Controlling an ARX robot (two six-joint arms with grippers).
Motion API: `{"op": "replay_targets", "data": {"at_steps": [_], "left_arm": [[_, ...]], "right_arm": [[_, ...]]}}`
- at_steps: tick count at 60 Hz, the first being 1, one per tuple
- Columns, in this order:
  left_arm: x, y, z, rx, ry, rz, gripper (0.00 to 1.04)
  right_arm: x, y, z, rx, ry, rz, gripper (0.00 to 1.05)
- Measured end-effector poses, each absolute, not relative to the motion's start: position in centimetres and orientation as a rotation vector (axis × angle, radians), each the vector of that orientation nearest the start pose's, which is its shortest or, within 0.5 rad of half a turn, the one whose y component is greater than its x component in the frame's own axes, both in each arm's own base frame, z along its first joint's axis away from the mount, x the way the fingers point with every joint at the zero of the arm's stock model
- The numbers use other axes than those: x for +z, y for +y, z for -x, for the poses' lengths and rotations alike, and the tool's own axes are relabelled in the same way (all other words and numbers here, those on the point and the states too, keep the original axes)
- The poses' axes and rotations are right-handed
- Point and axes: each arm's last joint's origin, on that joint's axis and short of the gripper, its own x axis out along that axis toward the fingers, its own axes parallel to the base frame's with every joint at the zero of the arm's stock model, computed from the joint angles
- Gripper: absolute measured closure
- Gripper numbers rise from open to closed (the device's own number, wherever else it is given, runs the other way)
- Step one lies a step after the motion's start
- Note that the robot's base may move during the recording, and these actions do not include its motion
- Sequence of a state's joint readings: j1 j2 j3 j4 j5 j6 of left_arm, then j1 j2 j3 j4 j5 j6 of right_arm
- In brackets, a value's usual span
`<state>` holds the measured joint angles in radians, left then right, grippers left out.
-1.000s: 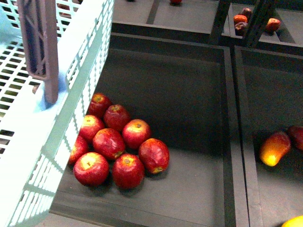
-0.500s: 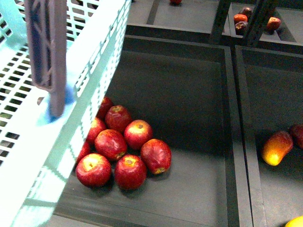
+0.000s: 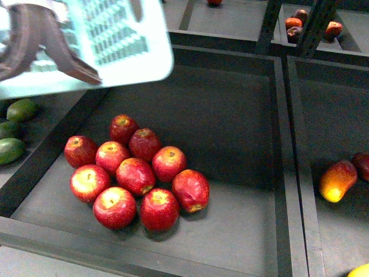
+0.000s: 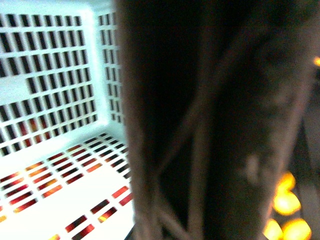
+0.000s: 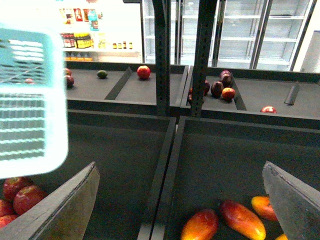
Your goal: Pick mango and avocado into basket
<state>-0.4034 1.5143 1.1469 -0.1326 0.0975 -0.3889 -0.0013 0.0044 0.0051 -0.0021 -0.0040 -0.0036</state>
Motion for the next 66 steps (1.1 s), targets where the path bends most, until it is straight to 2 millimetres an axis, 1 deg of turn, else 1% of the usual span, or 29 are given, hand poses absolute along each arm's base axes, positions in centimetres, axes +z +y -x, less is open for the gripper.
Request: {"op": "replay_targets", "data": {"at_steps": [3,9,12,15,18,24,29,40,66], "left_arm": [[28.0,-15.2,-31.8,-0.484,0.644,0.296,1.0],[26.7,-17.9,-32.4,-0.601,0.722,0.283,1.0],[26.4,-19.1,-32.5,-0.655,0.741,0.286,1.0],[26.2,-20.8,-32.6,-0.727,0.758,0.286,1.0],[26.6,-21.6,-32.9,-0.745,0.749,0.272,1.0],[27.0,-21.9,-33.4,-0.711,0.721,0.252,1.0],[27.1,-21.7,-33.6,-0.658,0.699,0.223,1.0],[27.1,-21.4,-33.8,-0.623,0.693,0.21,1.0],[27.0,-21.6,-33.7,-0.646,0.7,0.212,1.0]], "right_arm": [[16.5,0.0,-9.8,0.003,0.001,0.004,0.08],[16.5,0.0,-9.8,0.003,0.001,0.004,0.08],[16.5,0.0,-9.8,0.003,0.001,0.004,0.08],[16.5,0.0,-9.8,0.003,0.001,0.004,0.08],[16.5,0.0,-9.8,0.003,0.001,0.004,0.08],[16.5,0.0,-9.8,0.003,0.001,0.004,0.08],[16.5,0.0,-9.8,0.003,0.001,0.004,0.08],[16.5,0.0,-9.8,0.003,0.001,0.004,0.08],[16.5,0.0,-9.8,0.003,0.001,0.004,0.08]]}}
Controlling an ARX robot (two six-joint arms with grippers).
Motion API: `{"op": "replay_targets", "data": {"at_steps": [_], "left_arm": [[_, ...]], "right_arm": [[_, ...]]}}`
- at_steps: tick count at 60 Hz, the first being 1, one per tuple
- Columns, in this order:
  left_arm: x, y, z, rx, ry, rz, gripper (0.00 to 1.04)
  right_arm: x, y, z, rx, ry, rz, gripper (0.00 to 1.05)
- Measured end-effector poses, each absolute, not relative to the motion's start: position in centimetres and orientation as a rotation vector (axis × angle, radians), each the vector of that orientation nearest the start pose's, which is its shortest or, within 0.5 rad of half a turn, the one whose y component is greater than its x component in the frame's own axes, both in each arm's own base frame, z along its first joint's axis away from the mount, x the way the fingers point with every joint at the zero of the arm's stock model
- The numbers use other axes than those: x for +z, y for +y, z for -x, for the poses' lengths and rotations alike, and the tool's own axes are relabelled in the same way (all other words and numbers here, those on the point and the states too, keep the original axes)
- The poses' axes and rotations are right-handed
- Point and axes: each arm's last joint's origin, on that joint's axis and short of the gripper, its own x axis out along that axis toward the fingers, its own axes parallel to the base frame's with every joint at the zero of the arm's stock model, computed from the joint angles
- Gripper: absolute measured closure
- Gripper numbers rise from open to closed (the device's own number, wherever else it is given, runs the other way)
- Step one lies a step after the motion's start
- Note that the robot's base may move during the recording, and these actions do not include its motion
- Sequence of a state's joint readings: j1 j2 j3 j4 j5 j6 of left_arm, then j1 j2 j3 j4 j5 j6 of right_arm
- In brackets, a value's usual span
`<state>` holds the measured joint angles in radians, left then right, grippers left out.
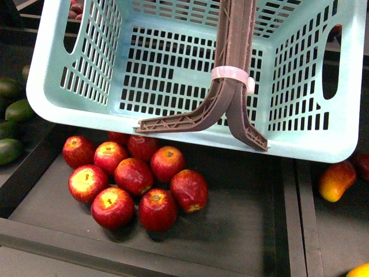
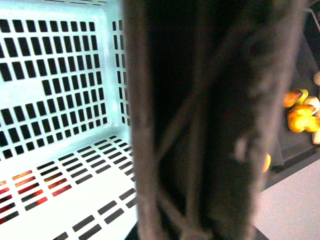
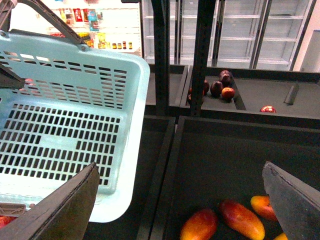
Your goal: Pick mango and avocado into basket
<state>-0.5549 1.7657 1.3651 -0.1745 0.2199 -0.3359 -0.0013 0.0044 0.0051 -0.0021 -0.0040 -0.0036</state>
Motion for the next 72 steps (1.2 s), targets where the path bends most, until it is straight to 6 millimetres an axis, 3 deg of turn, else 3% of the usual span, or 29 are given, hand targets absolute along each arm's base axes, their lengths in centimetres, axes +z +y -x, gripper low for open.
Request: {"op": "replay_targets", "data": {"at_steps": [17,23,36,51,65,72], "left_arm": [[27.0,-21.5,-33.8,-0.632,0.697,0.211,1.0],[27.0,-21.5,-33.8,-0.633,0.697,0.21,1.0],[27.0,-21.6,-33.8,-0.642,0.699,0.211,1.0],[27.0,-21.6,-33.8,-0.635,0.697,0.21,1.0],[27.0,-21.5,-33.8,-0.636,0.697,0.209,1.0],[27.0,-21.6,-33.8,-0.637,0.697,0.209,1.0]], "right_arm": [[16.5,0.0,-9.8,0.003,0.002,0.003,0.08],[16.5,-0.3,-10.1,-0.047,0.042,-0.076,0.08],[17.7,-3.1,-12.4,-0.114,0.107,-0.131,0.08],[17.2,-7.0,-17.9,-0.173,0.199,-0.09,0.08],[13.6,-11.2,-24.8,-0.183,0.384,-0.039,0.08],[11.3,-12.5,-27.0,-0.164,0.478,-0.023,0.08]]}}
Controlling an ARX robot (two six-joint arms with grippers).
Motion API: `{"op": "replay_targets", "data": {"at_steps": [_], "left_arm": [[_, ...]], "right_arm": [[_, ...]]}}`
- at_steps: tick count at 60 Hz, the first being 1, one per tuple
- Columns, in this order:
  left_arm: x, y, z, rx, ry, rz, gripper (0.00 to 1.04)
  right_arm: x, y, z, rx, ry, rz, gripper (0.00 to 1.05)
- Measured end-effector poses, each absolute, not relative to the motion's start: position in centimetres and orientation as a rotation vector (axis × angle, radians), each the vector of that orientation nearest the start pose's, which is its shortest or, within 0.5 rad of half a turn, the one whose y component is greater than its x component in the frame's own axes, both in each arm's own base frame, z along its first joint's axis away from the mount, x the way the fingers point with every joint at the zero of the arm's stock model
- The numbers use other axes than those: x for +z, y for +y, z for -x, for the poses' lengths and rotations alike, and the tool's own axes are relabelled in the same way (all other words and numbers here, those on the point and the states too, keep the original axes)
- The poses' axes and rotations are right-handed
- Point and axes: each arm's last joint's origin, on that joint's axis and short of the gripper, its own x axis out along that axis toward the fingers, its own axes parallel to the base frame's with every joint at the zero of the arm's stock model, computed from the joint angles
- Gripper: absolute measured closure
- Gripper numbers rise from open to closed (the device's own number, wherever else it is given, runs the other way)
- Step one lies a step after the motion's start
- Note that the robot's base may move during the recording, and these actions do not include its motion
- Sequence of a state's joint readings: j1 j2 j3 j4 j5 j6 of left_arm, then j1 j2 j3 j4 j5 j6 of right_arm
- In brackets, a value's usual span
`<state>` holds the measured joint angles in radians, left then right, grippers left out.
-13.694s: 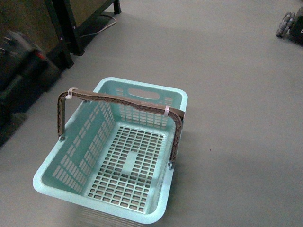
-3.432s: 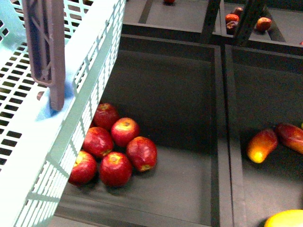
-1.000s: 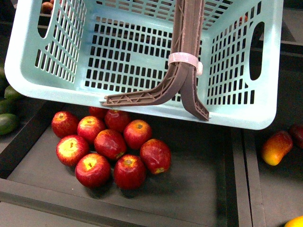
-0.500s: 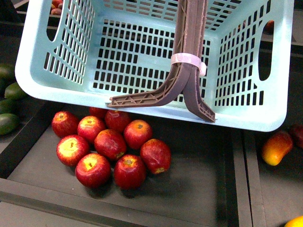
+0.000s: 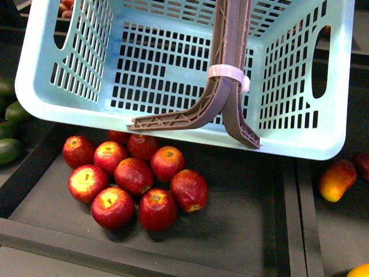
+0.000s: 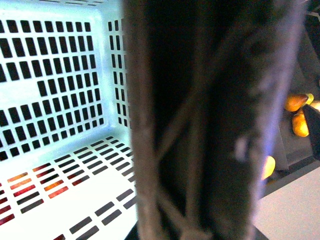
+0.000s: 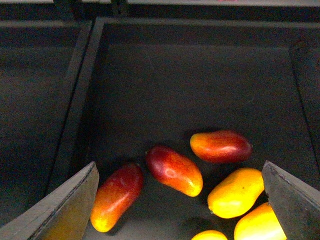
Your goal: Pick mango and avocado into basket
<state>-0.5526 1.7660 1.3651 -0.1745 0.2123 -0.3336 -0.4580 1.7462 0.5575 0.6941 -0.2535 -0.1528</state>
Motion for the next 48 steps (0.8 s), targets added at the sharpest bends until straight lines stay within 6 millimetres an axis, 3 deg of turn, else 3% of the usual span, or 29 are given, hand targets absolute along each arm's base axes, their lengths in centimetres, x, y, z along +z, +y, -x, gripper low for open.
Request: {"op": "replay_targets", "data": {"at_steps": [17,26,40,48], "left_arm": [[27.0,-21.6,-33.8,-0.637,0.697,0.208,1.0],[27.0,-21.6,-33.8,-0.637,0.697,0.209,1.0],[27.0,-21.6,-33.8,-0.637,0.697,0.209,1.0],[27.0,-21.6,-33.8,-0.638,0.697,0.208,1.0]], "right_arm": [[4.8,-13.2,-30.1,-0.076,0.678,0.02,0.08],[1.7,-11.7,-31.2,-0.032,0.731,0.031,0.08],[-1.6,-8.9,-33.1,-0.019,0.758,-0.011,0.08],[-3.5,-8.4,-34.2,-0.052,0.775,-0.044,0.08]]}}
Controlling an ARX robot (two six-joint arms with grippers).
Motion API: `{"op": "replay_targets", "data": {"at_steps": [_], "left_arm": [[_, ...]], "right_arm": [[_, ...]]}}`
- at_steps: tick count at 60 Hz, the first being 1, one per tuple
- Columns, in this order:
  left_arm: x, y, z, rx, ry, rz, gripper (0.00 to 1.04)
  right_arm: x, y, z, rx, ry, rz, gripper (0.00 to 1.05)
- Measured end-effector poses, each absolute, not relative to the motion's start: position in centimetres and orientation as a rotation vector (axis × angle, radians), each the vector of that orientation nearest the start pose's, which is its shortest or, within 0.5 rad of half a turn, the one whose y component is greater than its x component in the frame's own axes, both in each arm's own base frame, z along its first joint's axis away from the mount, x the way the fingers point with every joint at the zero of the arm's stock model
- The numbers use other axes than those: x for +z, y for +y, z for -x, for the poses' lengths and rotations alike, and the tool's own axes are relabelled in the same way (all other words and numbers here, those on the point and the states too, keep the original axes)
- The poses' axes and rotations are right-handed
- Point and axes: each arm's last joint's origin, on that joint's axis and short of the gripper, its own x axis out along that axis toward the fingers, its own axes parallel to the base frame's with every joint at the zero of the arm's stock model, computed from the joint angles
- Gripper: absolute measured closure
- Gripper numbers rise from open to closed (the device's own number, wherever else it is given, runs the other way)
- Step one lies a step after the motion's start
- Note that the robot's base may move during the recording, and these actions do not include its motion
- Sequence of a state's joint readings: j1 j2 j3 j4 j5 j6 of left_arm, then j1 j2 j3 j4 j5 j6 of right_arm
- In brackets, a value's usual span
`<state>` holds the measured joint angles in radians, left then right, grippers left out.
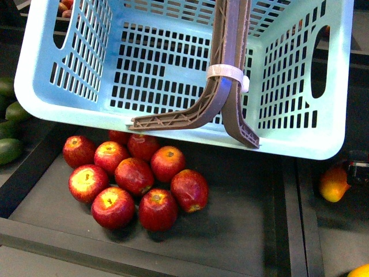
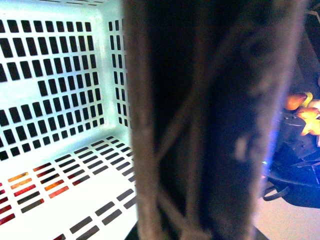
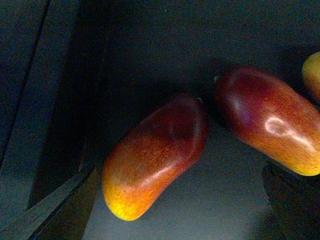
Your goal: Pick mango and avocado into basket
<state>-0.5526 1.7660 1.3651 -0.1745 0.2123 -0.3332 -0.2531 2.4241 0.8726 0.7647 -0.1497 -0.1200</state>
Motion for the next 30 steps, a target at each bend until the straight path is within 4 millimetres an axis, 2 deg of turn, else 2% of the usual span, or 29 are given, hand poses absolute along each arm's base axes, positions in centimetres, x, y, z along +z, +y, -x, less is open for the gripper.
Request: {"op": "replay_targets", "data": {"at_steps": [10,30], "left_arm": [[27.0,-21.6,-33.8,-0.636,0.697,0.208,1.0],[27.0,-21.6,-33.8,-0.638,0.697,0.209,1.0]], "right_arm": [[-6.0,-8.3,-35.5,-0.09,0.799,-0.087,0.08],[-7.8,-8.4,-37.5,-0.115,0.81,-0.157,0.08]]}}
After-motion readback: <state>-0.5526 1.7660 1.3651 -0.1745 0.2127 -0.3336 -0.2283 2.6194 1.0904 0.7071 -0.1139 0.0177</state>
